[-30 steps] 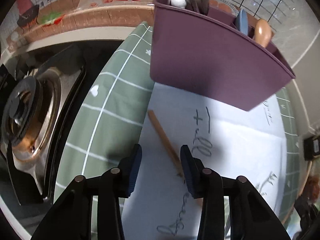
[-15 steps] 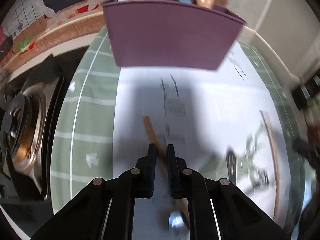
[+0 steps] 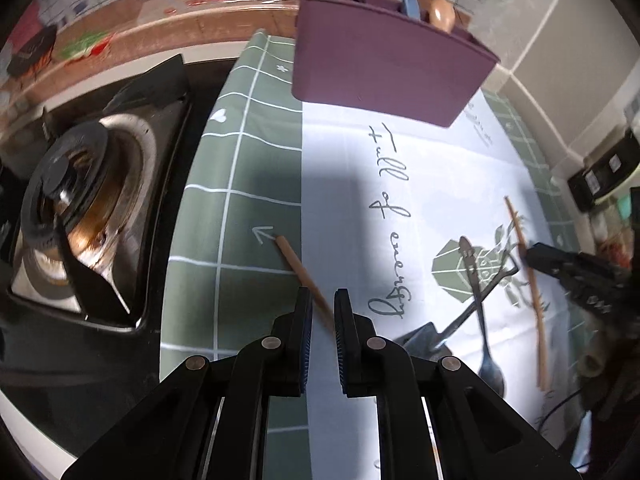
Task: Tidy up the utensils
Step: 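Hold the chopstick in the right tool while the left tool grasps another chopstick, then lift both chopsticks into the purple caddy and open both tools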
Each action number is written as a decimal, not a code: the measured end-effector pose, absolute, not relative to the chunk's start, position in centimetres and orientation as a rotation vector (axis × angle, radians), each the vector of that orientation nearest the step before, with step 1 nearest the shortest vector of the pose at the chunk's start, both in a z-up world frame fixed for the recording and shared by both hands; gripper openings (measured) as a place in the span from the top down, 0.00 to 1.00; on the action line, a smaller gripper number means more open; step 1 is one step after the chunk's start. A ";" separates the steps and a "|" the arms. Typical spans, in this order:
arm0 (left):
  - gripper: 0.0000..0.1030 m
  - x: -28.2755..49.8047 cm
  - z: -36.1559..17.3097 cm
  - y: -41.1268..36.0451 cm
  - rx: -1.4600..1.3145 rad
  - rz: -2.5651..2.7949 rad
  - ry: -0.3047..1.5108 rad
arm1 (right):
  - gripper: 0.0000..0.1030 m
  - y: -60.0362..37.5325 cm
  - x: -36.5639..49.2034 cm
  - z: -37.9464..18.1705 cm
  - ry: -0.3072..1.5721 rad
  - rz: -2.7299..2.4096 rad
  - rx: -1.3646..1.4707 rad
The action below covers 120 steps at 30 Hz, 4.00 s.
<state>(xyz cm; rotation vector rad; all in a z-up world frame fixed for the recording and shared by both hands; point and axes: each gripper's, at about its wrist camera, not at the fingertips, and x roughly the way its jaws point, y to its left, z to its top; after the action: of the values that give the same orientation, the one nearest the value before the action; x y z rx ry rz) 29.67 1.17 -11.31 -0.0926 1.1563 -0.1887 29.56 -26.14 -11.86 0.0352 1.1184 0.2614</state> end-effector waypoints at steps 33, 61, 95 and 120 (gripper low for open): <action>0.88 30.3 -12.8 -4.6 0.149 -0.267 1.237 | 0.95 -29.5 26.5 -9.3 0.941 0.301 0.192; 0.95 28.5 10.8 0.3 -0.272 -0.440 0.421 | 0.95 -25.1 25.8 9.7 0.519 0.365 0.129; 0.93 47.3 -0.6 -2.3 -0.285 -0.116 0.297 | 0.94 -22.0 43.9 3.1 0.710 0.391 -0.001; 0.69 28.7 -5.5 0.8 -0.095 -0.224 0.804 | 0.78 -25.5 28.1 -2.4 0.947 0.306 0.102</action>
<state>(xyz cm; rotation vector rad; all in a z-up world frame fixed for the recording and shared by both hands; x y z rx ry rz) 28.69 0.82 -5.54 -0.0954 0.8043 -0.2236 28.14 -25.51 -2.36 0.1022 0.9467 0.3056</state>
